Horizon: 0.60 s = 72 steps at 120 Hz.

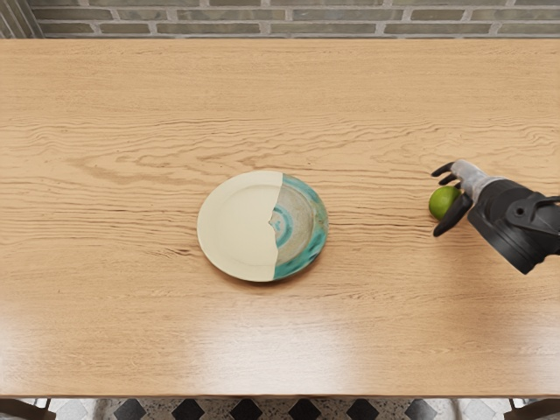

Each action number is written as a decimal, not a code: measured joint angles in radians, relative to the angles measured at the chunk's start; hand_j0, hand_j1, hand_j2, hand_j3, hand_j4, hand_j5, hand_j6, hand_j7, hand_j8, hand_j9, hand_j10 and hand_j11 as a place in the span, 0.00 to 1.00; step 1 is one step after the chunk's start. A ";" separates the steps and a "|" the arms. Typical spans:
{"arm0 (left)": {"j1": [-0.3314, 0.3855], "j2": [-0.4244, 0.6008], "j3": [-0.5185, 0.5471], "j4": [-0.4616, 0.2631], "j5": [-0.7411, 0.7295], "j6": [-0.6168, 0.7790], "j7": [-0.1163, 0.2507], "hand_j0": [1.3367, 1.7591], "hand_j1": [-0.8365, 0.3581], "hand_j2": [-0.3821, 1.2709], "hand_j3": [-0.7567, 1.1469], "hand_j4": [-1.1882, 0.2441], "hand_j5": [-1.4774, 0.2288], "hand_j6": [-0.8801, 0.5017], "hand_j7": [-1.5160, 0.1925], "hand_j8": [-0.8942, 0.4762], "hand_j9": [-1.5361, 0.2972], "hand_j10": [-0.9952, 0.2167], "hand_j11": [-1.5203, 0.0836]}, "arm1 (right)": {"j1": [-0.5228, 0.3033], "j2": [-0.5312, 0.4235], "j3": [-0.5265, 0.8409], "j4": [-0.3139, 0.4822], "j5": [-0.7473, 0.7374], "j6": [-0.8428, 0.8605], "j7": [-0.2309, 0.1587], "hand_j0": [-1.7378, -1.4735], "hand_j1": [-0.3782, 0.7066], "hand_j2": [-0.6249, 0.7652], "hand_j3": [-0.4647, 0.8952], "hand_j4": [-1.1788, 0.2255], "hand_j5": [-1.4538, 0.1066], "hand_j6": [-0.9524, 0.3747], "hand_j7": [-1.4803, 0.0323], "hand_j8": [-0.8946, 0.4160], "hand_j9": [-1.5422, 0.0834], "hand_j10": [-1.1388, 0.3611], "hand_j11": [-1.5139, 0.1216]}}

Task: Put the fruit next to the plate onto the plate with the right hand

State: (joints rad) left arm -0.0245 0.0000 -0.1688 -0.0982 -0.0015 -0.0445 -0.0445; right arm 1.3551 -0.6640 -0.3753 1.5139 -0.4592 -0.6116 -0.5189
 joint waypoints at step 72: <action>0.000 0.000 0.000 0.000 0.000 0.000 0.000 0.76 0.74 0.26 0.40 0.66 0.68 0.46 0.70 0.47 0.66 0.62 0.75 | -0.035 0.005 0.003 -0.048 -0.006 0.000 0.038 0.31 0.55 0.50 0.34 0.44 0.49 0.30 0.51 0.40 0.51 0.50 0.49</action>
State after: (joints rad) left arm -0.0245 0.0000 -0.1689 -0.0982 -0.0015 -0.0445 -0.0446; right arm 1.3200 -0.6590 -0.3728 1.4664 -0.4656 -0.6114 -0.4809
